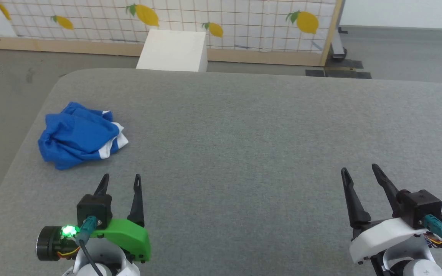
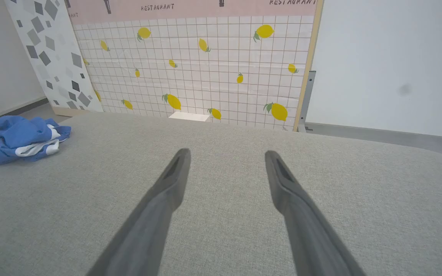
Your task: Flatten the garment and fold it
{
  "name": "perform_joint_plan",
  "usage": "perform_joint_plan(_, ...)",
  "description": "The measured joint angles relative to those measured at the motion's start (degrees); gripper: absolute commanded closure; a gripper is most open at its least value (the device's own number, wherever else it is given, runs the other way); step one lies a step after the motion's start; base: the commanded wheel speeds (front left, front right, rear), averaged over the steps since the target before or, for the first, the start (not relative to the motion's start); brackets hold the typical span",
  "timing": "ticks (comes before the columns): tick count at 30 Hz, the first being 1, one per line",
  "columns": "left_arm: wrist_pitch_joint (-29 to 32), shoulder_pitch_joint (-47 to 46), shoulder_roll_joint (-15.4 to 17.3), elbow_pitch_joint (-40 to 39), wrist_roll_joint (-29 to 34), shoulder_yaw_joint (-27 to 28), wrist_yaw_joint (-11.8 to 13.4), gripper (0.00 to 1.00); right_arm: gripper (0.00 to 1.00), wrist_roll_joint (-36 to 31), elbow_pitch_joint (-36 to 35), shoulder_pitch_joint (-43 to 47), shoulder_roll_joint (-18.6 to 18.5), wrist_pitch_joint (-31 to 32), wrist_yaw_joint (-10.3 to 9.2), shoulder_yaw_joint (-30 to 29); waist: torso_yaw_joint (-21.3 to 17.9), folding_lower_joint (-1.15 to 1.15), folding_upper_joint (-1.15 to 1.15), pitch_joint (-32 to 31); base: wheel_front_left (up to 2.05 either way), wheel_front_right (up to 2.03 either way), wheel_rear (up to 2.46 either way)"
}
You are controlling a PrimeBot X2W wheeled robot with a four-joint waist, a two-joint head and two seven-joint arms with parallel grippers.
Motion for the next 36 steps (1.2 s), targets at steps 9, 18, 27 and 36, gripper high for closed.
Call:
perform_joint_plan(9, 0.08, -0.05, 0.78, 0.51, 0.00, -0.66, 0.78, 0.00, 0.00, 1.07, -0.12, 0.17, 0.01, -0.52, 0.00, 1.04, 3.82, 0.00, 0.00, -0.23, 0.00, 0.00, 0.00)
perform_joint_plan(18, 0.53, -0.12, 2.04, 1.18, 0.15, -1.14, 1.77, 0.00, 0.00, 2.61, -0.09, 1.31, 0.04, -1.02, 0.00, 1.62, 9.14, 0.00, 0.00, -0.84, 0.00, 0.00, 0.00)
perform_joint_plan(27, 0.59, -0.23, 3.22, 1.48, 0.37, -2.09, 2.70, 0.00, 0.00, 3.98, -0.07, 1.44, 0.07, -1.59, 0.00, 2.32, 15.17, 0.00, 0.00, -1.35, 0.00, 0.00, 0.00)
perform_joint_plan(36, 0.58, -0.29, 3.89, 1.78, 0.59, -2.53, 3.10, 0.00, 0.00, 4.58, 0.27, 1.66, 0.11, -2.31, 0.00, 2.66, 19.87, 0.00, 0.00, -1.59, 0.00, 0.00, 0.00)
